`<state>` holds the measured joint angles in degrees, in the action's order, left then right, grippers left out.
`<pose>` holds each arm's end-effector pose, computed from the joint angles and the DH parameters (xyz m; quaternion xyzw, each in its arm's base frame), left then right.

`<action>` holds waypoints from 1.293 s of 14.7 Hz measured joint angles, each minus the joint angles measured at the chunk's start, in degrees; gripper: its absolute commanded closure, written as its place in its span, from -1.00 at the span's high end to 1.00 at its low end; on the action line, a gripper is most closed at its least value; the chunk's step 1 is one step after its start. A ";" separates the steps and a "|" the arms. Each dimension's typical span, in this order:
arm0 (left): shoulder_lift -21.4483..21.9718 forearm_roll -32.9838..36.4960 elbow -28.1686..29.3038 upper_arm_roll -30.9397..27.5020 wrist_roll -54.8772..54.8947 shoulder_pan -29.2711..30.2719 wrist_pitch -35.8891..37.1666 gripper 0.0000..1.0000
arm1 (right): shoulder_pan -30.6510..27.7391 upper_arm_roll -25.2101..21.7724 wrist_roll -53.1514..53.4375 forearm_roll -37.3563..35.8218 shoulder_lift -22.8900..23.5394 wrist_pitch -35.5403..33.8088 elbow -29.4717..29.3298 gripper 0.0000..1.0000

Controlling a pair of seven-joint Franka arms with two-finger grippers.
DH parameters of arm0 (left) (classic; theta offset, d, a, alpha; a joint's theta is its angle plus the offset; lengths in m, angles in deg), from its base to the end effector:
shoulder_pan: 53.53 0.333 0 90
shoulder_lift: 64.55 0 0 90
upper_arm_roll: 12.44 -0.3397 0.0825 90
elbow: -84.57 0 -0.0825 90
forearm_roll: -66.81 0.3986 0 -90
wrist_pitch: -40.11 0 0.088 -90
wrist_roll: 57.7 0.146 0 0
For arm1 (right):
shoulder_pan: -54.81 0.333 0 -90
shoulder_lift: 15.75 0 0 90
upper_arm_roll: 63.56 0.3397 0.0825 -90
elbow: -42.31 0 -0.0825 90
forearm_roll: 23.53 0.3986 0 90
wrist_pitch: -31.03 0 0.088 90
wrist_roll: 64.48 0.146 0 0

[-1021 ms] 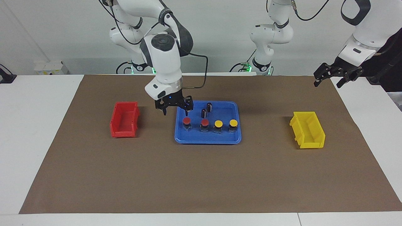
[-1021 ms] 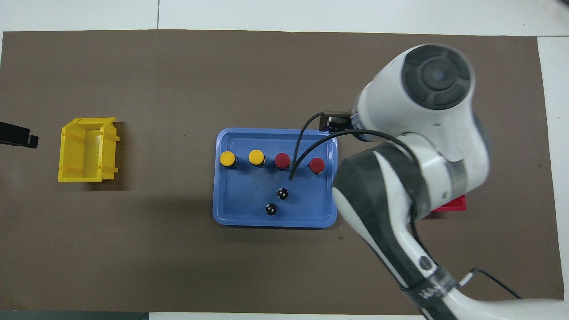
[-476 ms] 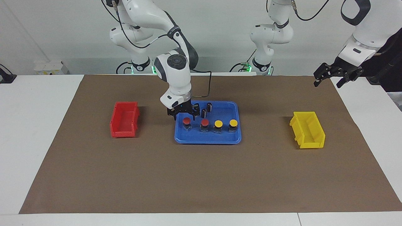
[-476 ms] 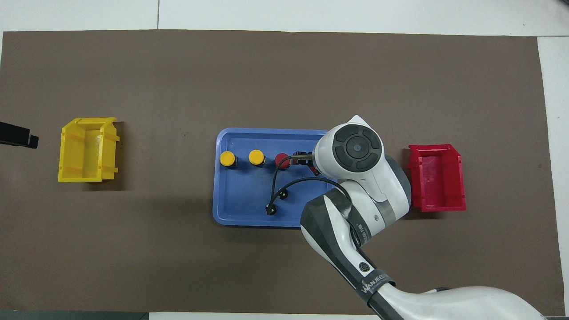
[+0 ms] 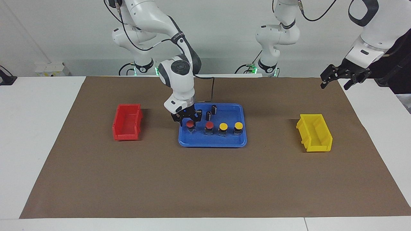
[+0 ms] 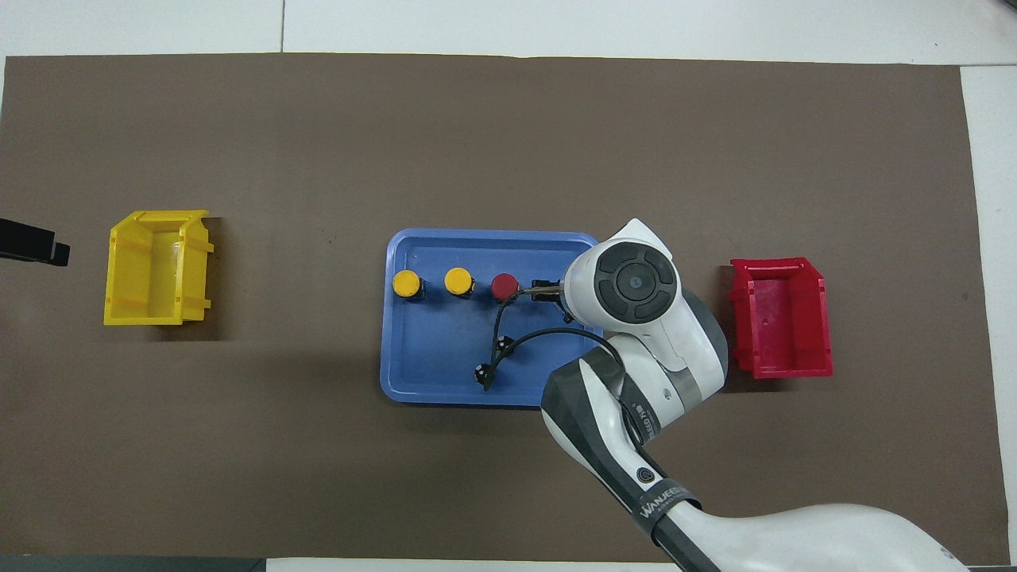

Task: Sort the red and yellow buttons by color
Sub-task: 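Grasp the red button nearest the red bin with the right gripper, then carry the red button to the red bin while the left gripper grasps a yellow button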

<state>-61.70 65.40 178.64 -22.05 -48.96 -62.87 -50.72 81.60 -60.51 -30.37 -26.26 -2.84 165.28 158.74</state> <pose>0.5530 0.0012 0.6035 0.9971 -0.0737 -0.0025 0.0167 0.5366 0.3047 0.3191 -0.9988 0.0223 -0.0428 0.0127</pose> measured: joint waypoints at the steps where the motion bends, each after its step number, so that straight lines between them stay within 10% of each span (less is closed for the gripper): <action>1: 0.01 0.00 0.42 0.29 -0.82 -0.33 -1.33 1.00 | 0.03 0.01 0.00 -0.04 0.00 0.04 0.00 -0.22; 3: 0.00 0.00 2.93 0.83 -6.07 -3.58 -5.70 0.87 | 0.05 0.01 0.00 -0.08 0.01 0.04 -0.08 -0.54; 10: -6.61 0.02 12.81 2.10 -33.00 -23.30 -23.90 0.58 | -5.46 -1.27 -7.65 -0.73 -4.83 -17.18 -9.85 -0.57; 19: -14.04 0.02 20.53 2.17 -40.49 -30.91 -37.82 0.49 | -29.24 -1.93 -39.83 0.51 -24.45 -14.08 13.85 -0.57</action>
<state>-75.75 65.42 199.17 -19.88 -89.45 -93.78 -88.53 52.37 -62.44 -70.20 -25.74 -27.29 151.20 172.59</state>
